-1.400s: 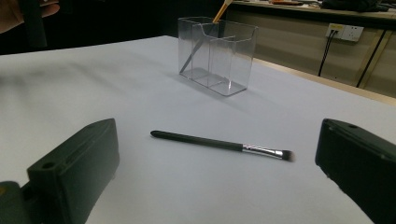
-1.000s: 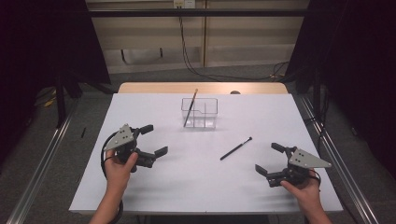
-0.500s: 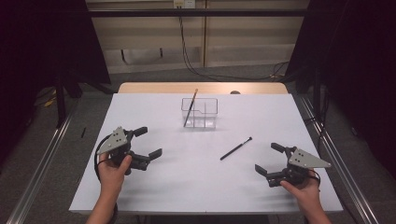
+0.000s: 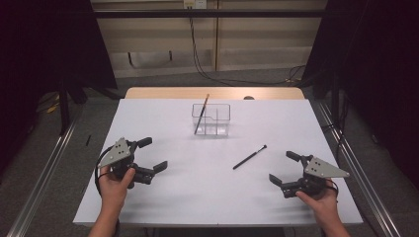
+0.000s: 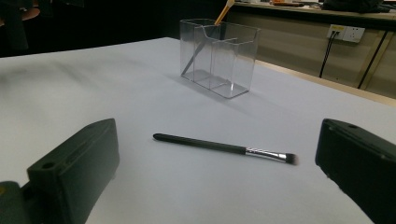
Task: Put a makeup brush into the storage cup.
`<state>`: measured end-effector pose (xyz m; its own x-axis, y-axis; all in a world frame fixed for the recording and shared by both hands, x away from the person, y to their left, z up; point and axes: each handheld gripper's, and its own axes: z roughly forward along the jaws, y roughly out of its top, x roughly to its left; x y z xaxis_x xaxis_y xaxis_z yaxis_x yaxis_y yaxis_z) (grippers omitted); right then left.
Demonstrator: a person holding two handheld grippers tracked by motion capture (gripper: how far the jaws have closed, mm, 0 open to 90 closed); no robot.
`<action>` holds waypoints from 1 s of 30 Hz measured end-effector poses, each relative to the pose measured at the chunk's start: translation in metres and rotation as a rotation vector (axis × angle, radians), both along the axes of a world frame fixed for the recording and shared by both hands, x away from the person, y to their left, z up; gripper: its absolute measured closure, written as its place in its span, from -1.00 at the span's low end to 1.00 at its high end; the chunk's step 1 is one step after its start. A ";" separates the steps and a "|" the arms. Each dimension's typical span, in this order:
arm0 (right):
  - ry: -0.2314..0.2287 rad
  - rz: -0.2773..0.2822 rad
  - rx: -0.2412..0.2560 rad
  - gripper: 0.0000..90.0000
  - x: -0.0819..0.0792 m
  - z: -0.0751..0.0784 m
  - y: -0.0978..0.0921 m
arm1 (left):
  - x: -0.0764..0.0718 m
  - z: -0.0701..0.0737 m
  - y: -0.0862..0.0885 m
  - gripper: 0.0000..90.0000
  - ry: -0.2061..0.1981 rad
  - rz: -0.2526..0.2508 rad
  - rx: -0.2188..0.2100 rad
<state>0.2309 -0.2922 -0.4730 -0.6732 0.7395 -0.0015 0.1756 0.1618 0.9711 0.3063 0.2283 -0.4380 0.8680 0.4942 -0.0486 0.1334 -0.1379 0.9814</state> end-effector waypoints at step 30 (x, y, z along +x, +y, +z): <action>0.008 -0.031 0.003 -1.00 -0.002 -0.003 -0.006 | -0.013 -0.003 0.021 -1.00 -0.001 0.018 0.029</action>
<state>0.2288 -0.2982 -0.4756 -0.6501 0.7598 0.0058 0.1881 0.1535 0.9701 0.2928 0.2493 -0.4412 0.8591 0.5108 -0.0332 0.1352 -0.1638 0.9772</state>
